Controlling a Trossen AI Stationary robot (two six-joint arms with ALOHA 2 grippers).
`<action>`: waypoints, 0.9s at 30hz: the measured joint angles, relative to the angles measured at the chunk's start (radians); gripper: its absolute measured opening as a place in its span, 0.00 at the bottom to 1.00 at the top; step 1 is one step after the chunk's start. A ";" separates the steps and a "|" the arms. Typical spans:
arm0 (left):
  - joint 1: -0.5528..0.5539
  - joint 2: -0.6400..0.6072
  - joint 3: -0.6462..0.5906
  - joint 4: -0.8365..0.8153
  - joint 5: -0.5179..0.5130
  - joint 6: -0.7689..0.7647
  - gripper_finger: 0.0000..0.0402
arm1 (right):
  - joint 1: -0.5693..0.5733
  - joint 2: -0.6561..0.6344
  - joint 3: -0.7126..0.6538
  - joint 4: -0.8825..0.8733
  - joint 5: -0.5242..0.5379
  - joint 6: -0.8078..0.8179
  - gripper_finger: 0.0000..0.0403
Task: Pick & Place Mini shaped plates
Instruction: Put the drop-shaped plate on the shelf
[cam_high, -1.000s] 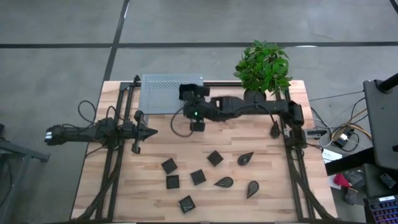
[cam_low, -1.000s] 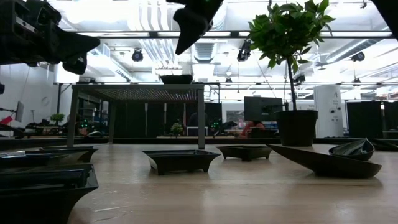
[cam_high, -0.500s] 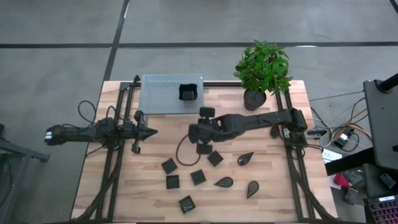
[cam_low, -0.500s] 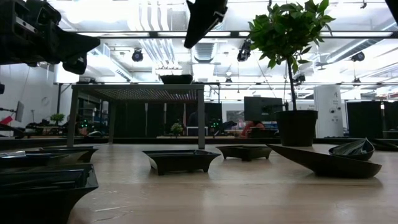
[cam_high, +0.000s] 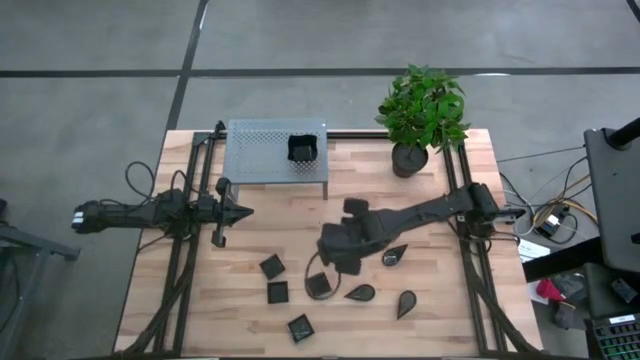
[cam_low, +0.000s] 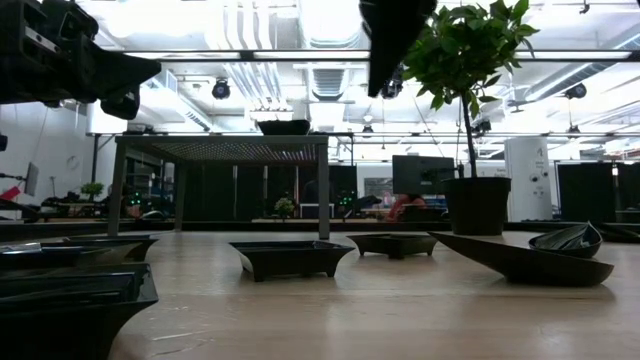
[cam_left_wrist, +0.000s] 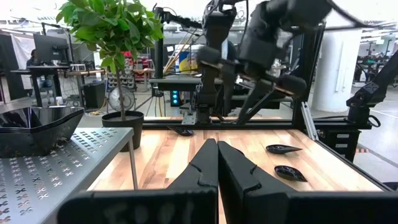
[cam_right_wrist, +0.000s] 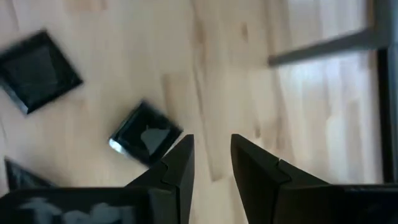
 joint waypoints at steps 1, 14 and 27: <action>0.000 0.000 0.000 0.000 0.000 0.000 0.00 | 0.008 0.000 -0.014 -0.001 -0.002 0.024 0.24; 0.000 0.000 0.000 0.000 0.000 0.000 0.00 | 0.117 -0.001 -0.173 -0.075 -0.057 0.471 0.20; 0.000 0.000 0.000 0.000 0.000 0.000 0.00 | 0.220 -0.086 -0.415 -0.083 -0.142 0.847 0.20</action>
